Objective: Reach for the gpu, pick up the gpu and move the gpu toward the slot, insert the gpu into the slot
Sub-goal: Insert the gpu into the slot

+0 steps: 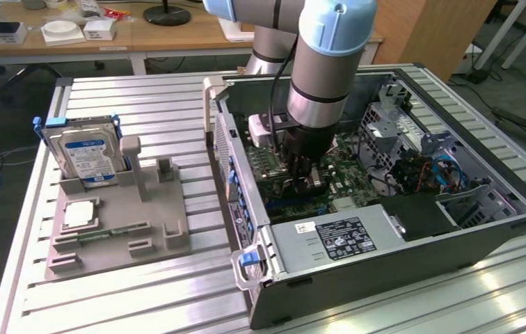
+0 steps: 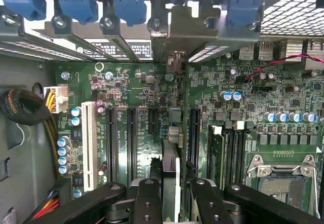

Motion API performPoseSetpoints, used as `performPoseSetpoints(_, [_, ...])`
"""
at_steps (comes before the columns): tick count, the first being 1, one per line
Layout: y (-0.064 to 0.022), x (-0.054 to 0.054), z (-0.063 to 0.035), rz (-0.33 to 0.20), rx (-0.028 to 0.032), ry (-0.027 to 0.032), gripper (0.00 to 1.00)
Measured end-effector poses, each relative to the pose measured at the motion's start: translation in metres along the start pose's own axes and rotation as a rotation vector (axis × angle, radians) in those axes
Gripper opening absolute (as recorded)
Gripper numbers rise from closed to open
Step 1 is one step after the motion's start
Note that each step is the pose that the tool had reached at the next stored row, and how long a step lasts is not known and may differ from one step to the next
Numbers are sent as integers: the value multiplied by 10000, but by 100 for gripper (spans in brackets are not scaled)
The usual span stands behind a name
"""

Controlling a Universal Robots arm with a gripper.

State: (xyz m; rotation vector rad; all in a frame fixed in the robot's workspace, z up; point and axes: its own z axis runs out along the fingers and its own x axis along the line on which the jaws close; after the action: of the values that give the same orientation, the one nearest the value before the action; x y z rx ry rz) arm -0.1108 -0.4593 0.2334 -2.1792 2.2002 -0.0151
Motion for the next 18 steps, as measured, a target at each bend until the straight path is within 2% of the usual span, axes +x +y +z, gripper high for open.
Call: performPoseSetpoints(18, [-11, 0, -12, 0, 10, 0, 27])
